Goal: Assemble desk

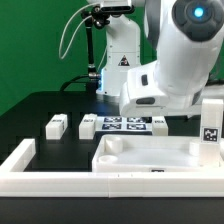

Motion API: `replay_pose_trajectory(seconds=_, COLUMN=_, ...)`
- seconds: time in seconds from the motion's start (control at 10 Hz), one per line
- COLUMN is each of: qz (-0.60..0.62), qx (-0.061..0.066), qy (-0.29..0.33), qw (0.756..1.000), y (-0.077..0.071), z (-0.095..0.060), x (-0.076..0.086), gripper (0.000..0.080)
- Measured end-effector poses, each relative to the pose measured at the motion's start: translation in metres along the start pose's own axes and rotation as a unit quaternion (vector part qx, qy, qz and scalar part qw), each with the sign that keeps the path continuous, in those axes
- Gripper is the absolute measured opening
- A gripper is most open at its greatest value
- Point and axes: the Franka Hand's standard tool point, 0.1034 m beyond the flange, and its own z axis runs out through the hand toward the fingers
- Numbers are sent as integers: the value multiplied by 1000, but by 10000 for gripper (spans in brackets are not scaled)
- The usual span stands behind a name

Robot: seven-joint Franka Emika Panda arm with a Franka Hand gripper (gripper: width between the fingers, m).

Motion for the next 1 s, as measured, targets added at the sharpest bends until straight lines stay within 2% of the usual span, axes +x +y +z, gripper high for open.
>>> replay_pose_trajectory(seconds=0.1, qz=4, qx=4, qy=-6, qw=1000, y=0, z=5, x=1, gripper=649)
replay_pose_trajectory(seconds=0.6, qz=5, qx=5, qy=-7, qw=1000, y=0, z=6, x=2, gripper=649)
replay_pose_trajectory(seconds=0.7, qz=13, qx=12, qy=-19, qw=1000, y=6, z=14, x=2, gripper=649)
replay_pose_trajectory(seconds=0.9, qz=33, qx=36, qy=-67, qw=997, y=8, z=31, x=1, gripper=649)
replay_pose_trajectory(seconds=1.0, qz=32, qx=33, qy=-60, qw=997, y=8, z=29, x=5, gripper=649)
